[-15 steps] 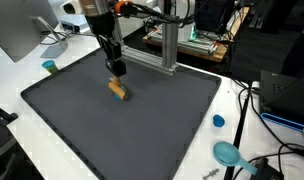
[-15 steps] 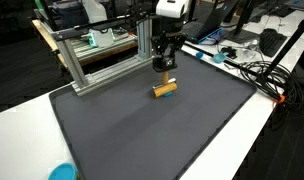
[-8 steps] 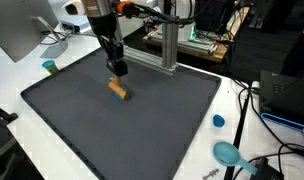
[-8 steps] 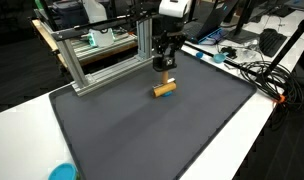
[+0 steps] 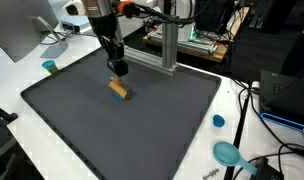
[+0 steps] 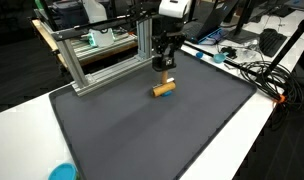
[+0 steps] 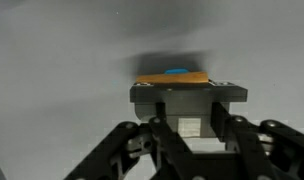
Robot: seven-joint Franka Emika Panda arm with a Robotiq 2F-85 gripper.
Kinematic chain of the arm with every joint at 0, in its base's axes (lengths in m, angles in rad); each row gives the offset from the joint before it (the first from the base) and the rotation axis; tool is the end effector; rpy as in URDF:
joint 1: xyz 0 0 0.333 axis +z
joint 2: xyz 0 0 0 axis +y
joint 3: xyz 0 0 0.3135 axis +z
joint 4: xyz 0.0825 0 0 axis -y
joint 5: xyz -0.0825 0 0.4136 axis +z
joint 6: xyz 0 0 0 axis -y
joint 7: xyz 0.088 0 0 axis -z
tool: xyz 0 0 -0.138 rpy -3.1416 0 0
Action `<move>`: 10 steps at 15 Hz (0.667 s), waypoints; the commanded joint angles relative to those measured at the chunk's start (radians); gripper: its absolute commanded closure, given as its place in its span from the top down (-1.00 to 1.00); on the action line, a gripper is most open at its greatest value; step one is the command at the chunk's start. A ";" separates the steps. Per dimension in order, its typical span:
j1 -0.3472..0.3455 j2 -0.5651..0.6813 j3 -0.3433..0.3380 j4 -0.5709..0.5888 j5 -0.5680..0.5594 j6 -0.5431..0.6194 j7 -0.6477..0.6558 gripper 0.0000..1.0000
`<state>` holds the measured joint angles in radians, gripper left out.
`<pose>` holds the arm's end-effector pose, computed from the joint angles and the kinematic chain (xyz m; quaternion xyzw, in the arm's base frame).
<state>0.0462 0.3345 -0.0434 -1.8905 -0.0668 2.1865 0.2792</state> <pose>0.6420 -0.0016 0.2749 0.9924 -0.1170 -0.0142 0.0364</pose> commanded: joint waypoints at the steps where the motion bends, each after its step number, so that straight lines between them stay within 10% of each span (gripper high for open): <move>1: -0.007 0.066 0.002 -0.022 -0.002 -0.060 -0.032 -0.57; 10: -0.012 0.051 0.005 -0.024 -0.010 -0.085 -0.118 -0.57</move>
<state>0.0441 0.3345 -0.0433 -1.8874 -0.0663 2.1659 0.1984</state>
